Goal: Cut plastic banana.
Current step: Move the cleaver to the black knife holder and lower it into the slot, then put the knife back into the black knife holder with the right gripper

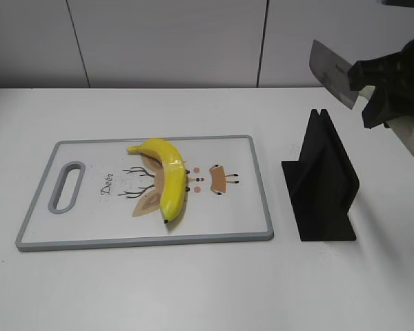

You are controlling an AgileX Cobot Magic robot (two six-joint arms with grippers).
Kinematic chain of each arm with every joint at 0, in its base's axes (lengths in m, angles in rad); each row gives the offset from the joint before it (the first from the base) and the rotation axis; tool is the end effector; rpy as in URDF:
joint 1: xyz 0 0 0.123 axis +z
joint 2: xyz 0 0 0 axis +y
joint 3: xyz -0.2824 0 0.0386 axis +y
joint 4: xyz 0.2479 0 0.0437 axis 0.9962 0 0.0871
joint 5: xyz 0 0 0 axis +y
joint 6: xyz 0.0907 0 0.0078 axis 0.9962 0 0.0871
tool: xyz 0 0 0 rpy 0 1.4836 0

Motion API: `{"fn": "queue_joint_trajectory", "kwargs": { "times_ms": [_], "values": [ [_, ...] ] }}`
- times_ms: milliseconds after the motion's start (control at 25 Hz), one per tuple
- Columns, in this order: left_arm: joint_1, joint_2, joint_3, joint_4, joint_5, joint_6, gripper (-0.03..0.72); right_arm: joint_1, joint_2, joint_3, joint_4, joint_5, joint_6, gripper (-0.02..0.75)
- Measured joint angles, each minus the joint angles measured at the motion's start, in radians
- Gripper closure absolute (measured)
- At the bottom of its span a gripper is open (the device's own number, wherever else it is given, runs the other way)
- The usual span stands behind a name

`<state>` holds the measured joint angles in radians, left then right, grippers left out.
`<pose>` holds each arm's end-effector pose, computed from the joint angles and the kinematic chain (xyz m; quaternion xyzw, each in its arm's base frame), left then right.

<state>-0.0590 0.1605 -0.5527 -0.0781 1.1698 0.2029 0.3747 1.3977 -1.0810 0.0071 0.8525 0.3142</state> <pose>0.0094 -0.0071 0.2835 0.1196 0.8960 -0.0083 0.4275 0.2615 0.1034 0.2917 -0.0277 0.9699 0.0847 0.2267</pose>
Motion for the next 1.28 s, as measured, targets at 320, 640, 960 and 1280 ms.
{"fn": "queue_joint_trajectory", "kwargs": {
  "times_ms": [320,640,960,1280],
  "values": [
    [0.0,-0.152,0.026,0.0,0.022,-0.017,0.154,0.0,0.054,0.003,0.0,-0.002,-0.003,0.57],
    [0.0,-0.166,0.061,-0.02,-0.057,-0.02,0.155,0.0,0.072,0.004,0.0,-0.002,-0.006,0.569],
    [0.0,-0.166,0.064,-0.02,-0.073,-0.023,0.155,0.0,0.075,0.005,0.0,-0.001,-0.006,0.57],
    [0.0,-0.166,0.064,-0.02,-0.078,-0.024,0.155,0.0,0.075,0.097,0.037,-0.016,-0.008,0.57]
  ]
}}
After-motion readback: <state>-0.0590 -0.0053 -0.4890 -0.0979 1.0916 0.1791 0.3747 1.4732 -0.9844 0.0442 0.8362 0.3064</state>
